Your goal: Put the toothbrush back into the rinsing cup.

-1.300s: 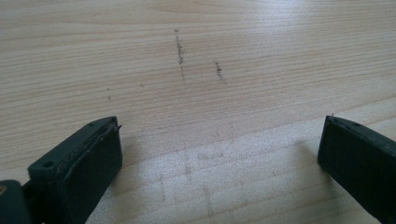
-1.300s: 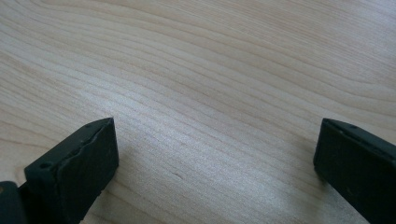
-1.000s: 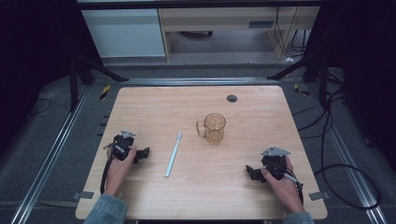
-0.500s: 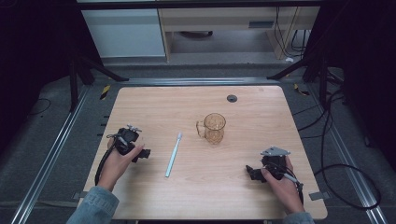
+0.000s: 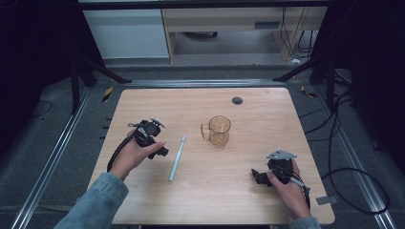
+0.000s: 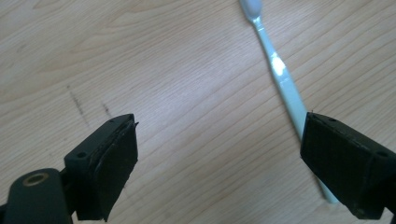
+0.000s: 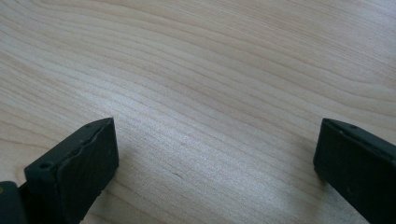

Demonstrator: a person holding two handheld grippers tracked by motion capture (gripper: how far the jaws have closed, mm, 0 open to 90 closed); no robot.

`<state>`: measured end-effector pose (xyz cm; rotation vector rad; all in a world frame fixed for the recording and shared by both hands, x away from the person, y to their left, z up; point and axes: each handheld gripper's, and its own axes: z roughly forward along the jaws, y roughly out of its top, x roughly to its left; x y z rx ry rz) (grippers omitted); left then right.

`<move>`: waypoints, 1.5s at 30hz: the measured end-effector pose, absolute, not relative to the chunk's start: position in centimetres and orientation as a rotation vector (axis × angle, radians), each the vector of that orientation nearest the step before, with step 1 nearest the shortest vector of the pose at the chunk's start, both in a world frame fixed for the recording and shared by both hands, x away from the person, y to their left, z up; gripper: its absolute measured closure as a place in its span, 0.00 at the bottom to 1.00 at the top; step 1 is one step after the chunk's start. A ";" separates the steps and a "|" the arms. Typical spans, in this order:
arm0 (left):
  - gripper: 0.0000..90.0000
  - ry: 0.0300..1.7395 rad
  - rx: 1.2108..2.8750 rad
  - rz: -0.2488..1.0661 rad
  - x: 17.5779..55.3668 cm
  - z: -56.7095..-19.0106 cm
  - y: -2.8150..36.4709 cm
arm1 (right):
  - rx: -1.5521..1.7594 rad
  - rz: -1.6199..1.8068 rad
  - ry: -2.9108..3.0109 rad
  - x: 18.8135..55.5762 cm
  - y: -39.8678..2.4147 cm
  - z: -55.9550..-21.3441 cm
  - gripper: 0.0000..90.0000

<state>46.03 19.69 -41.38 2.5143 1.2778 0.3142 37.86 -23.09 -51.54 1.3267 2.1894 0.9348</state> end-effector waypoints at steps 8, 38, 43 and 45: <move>0.14 1.296 2.536 0.255 47.4 -41.4 17.6 | 1.326 0.934 2.189 37.9 -23.1 -51.5 0.00; 0.35 1.278 2.649 0.144 48.2 -41.9 14.0 | 1.329 0.934 2.187 37.9 -23.1 -51.5 0.00; 0.54 1.283 2.650 0.099 48.3 -42.5 13.9 | 1.330 0.934 2.187 37.9 -23.1 -51.5 0.00; 0.56 1.292 2.660 0.085 48.3 -43.0 13.9 | 1.329 0.934 2.187 37.9 -23.1 -51.5 0.00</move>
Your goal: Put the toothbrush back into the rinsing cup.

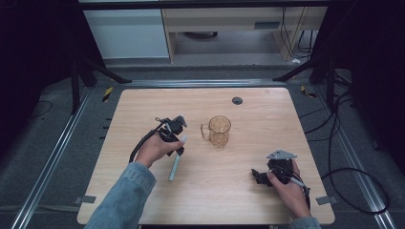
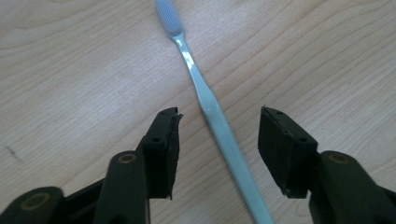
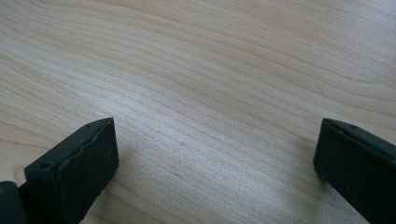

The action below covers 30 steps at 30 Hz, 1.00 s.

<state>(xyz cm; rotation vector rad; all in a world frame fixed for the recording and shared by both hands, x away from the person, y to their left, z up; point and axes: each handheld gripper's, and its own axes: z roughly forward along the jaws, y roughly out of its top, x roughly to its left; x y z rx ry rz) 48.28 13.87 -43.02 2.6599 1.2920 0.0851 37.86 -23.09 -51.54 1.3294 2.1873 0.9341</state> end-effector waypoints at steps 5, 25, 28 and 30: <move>0.57 1.334 2.668 0.065 48.2 -44.0 13.8 | 1.329 0.934 2.187 37.9 -23.1 -51.5 0.00; 0.65 1.402 2.635 0.043 48.8 -45.5 13.6 | 1.329 0.934 2.187 37.9 -23.1 -51.5 0.00; 0.65 1.401 2.638 0.048 48.8 -45.6 13.5 | 1.329 0.934 2.187 37.9 -23.1 -51.5 0.00; 0.65 1.403 2.639 0.061 48.8 -45.7 13.4 | 1.329 0.934 2.187 37.9 -23.1 -51.5 0.00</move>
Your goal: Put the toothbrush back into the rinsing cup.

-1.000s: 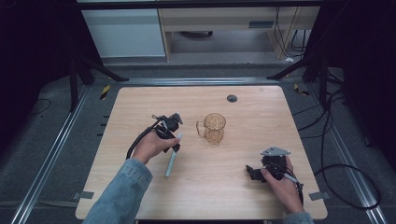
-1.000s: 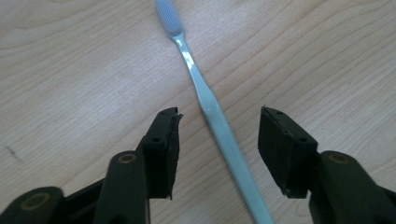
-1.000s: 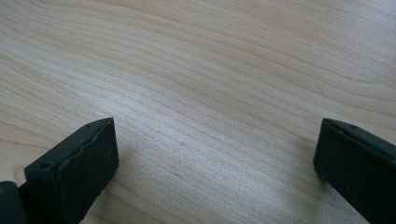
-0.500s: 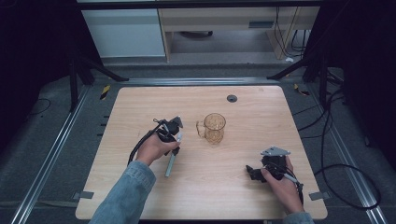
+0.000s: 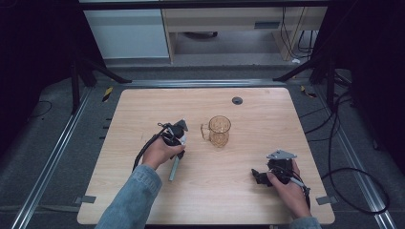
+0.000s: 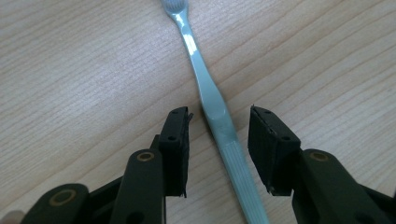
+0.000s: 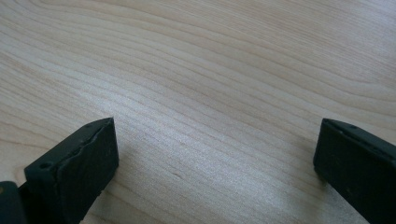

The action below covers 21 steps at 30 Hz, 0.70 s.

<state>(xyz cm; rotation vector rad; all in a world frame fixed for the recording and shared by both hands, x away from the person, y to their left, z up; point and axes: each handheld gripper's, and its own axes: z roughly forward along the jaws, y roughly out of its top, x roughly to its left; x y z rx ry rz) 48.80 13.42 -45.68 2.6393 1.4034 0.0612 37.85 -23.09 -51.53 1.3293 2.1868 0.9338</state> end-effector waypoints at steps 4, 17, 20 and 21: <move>0.65 1.399 2.638 0.055 48.8 -45.7 13.2 | 1.329 0.934 2.187 37.9 -23.1 -51.5 0.00; 0.64 1.436 2.608 0.073 49.2 -46.0 13.1 | 1.333 0.932 2.184 37.8 -23.1 -51.5 0.00; 0.64 1.441 2.607 0.088 49.3 -46.0 13.1 | 1.333 0.932 2.184 37.8 -23.1 -51.5 0.00; 0.64 1.443 2.604 0.091 49.2 -46.0 13.1 | 1.333 0.933 2.184 37.8 -23.1 -51.5 0.00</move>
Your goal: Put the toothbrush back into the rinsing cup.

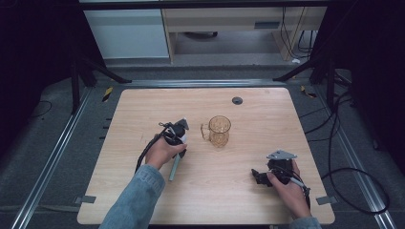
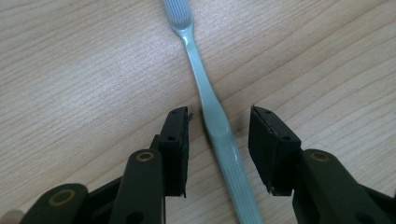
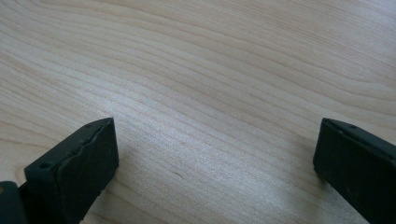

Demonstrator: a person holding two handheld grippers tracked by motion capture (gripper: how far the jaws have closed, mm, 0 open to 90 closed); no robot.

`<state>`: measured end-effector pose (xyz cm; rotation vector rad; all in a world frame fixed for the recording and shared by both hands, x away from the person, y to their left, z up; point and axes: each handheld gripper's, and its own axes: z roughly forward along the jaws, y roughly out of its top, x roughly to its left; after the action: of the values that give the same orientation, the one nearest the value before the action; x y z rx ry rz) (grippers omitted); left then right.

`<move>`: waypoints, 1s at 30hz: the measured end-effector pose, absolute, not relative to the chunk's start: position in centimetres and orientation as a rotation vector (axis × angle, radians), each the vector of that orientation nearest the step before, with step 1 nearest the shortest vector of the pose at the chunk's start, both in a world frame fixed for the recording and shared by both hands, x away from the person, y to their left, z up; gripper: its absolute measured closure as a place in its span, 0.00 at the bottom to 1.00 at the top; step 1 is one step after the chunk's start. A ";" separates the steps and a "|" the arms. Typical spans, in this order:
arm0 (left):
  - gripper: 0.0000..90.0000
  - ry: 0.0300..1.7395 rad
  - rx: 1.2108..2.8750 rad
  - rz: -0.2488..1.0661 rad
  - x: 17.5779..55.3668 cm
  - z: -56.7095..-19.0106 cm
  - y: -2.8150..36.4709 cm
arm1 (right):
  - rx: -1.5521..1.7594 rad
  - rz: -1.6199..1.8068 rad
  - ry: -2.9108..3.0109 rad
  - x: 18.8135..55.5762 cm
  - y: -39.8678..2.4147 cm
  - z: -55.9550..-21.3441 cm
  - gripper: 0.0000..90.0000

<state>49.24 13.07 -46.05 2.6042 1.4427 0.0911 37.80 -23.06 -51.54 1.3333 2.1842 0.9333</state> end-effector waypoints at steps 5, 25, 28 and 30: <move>0.64 1.448 2.606 0.084 49.2 -46.2 13.0 | 1.333 0.934 2.184 37.8 -23.1 -51.5 0.00; 0.73 1.419 2.637 0.146 48.8 -46.4 12.4 | 1.334 0.932 2.182 37.8 -23.1 -51.5 0.00; 0.80 1.408 2.643 0.146 48.8 -46.4 12.4 | 1.336 0.932 2.181 37.8 -23.0 -51.5 0.00; 0.85 1.401 2.647 0.144 48.8 -46.4 12.4 | 1.336 0.932 2.181 37.8 -23.0 -51.5 0.00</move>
<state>48.76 12.36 -46.42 2.6474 1.4006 0.1441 37.78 -23.04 -51.54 1.3362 2.1807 0.9318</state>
